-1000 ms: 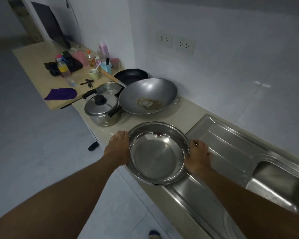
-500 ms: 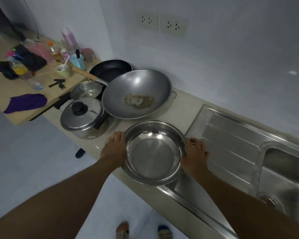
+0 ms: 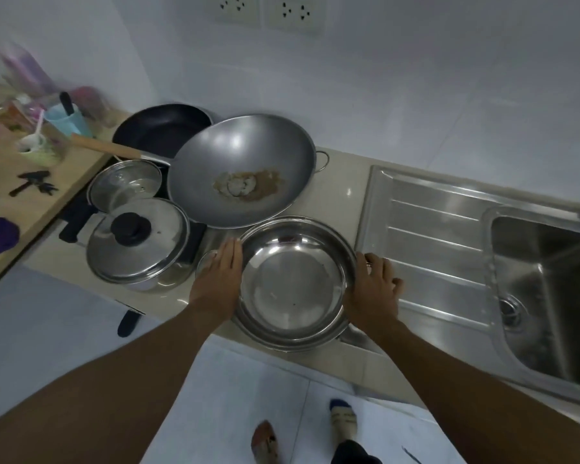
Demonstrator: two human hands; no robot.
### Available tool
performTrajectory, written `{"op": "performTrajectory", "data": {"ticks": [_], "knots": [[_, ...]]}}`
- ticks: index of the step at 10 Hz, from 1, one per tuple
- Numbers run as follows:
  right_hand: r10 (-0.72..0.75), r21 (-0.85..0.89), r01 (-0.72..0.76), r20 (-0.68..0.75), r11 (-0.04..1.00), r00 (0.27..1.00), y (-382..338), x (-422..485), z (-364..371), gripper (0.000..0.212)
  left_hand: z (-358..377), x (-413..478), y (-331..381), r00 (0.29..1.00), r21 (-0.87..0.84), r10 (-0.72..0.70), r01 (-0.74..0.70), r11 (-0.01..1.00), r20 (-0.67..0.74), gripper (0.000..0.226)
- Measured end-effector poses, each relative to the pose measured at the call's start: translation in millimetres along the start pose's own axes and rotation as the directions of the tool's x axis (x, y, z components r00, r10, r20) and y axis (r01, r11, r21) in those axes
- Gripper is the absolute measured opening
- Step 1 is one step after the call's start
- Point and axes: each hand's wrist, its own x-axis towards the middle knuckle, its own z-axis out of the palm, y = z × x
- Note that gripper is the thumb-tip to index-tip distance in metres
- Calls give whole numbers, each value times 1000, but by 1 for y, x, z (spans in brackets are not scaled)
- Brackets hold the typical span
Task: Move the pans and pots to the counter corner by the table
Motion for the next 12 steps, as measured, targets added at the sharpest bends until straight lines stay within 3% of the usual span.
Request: {"op": "performTrajectory", "data": {"ticks": [1, 2, 3, 8, 10, 11, 12], "knots": [[-33, -56, 33, 9, 998, 999, -7, -12, 9, 71, 1, 2, -10, 997, -1, 80, -80, 997, -22, 102], [-65, -76, 66, 10, 995, 998, -11, -21, 18, 79, 7, 2, -14, 987, -119, 142, -150, 982, -73, 80], [-63, -115, 61, -13, 991, 998, -16, -25, 27, 80, 12, 1, -15, 985, -127, 134, -148, 981, -112, 72], [9, -216, -2, 30, 976, 1000, -33, -32, 33, 75, 18, 7, -26, 985, -8, 156, -157, 988, -74, 73], [14, -160, -2, 73, 987, 997, -35, -29, 21, 80, -4, 11, -30, 983, -15, 182, -182, 983, 25, 71], [9, -72, -5, 54, 997, 999, -40, -33, 12, 80, -21, 9, -33, 975, -172, 216, -205, 963, 47, 68], [-34, 8, 34, 21, 999, 999, -51, -33, -1, 80, -42, 1, -33, 969, -276, 246, -242, 930, -18, 67]]}}
